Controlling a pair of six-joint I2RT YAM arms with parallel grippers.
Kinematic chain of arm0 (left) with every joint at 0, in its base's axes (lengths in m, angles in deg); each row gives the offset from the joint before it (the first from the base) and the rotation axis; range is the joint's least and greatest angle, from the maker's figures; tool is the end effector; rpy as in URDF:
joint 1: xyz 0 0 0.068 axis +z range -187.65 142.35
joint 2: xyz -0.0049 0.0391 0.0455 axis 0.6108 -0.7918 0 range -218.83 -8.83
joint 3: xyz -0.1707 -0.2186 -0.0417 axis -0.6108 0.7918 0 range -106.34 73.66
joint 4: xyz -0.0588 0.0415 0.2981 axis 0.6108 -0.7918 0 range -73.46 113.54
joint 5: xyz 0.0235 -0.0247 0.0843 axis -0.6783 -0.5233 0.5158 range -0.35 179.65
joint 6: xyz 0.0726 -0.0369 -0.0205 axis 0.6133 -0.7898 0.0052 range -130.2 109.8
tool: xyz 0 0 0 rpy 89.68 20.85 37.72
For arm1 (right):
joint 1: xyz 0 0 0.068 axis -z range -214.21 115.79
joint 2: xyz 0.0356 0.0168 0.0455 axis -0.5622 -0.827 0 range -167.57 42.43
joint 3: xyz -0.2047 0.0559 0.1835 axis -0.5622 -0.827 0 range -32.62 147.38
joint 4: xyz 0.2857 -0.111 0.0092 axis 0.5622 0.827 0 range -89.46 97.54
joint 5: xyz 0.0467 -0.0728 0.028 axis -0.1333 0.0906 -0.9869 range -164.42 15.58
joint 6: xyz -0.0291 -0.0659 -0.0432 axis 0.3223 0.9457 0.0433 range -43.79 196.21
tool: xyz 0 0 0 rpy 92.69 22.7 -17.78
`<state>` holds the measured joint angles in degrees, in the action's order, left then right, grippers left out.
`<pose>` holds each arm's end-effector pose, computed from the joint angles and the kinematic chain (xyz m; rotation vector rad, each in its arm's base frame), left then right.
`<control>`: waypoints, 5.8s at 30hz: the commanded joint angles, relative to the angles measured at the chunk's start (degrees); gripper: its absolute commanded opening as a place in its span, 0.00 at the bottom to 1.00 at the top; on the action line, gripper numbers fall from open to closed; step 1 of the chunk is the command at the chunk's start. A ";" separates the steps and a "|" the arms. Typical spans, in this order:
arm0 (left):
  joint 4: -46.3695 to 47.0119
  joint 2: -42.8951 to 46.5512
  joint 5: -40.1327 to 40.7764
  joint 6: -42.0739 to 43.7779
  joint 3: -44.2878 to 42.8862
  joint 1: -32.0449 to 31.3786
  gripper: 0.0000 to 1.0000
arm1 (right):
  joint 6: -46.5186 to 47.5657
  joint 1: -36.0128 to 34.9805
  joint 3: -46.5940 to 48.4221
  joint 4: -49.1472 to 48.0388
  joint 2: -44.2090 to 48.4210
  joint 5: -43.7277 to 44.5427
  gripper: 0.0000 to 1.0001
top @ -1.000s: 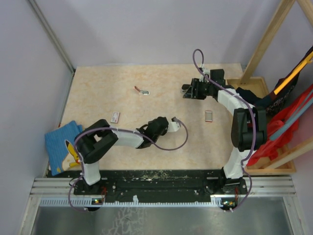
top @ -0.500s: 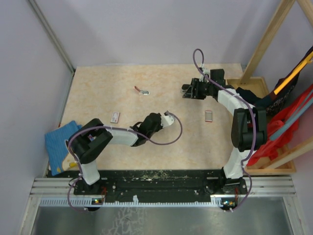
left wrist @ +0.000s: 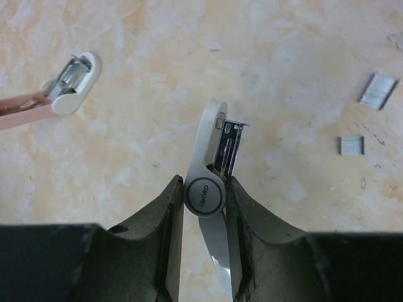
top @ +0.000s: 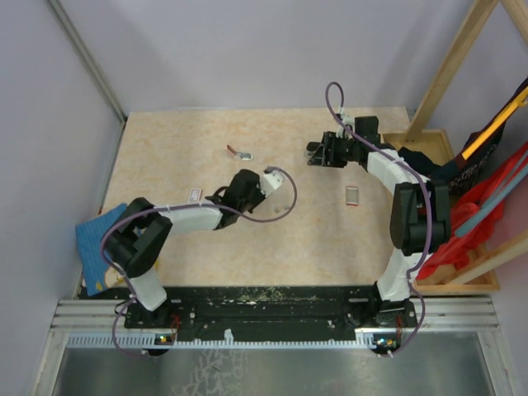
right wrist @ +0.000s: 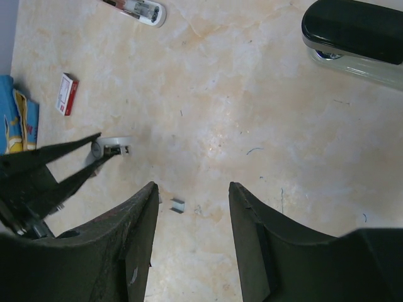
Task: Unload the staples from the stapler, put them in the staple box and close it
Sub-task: Unload the staple at the center of the board, then place the stapler at the center of the board.
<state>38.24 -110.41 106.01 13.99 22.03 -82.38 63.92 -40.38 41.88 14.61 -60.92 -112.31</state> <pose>0.3179 -0.2858 0.1108 1.0865 1.8664 0.1059 0.4572 0.0948 0.1994 -0.2180 2.2884 0.9292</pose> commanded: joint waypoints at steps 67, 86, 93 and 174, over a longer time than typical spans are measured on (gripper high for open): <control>-62.16 -9.96 -83.61 8.23 -30.00 19.91 0.01 | 79.71 -27.03 -27.87 -13.83 19.93 -15.19 0.65; -64.02 -9.61 -83.83 10.59 -30.28 19.07 0.01 | 78.58 -28.19 -25.63 -10.77 17.11 -14.30 0.37; -64.01 -10.07 -84.05 10.51 -30.36 19.05 0.01 | 77.86 -28.65 -26.43 -12.56 17.85 -14.17 0.38; -50.79 17.70 -50.00 15.11 -14.64 13.63 0.88 | 57.55 -22.29 -16.90 -6.77 13.87 -23.97 0.00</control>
<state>-13.56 -93.36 55.11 28.43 6.70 -69.20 122.39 -63.00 22.65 10.04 -48.87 -132.85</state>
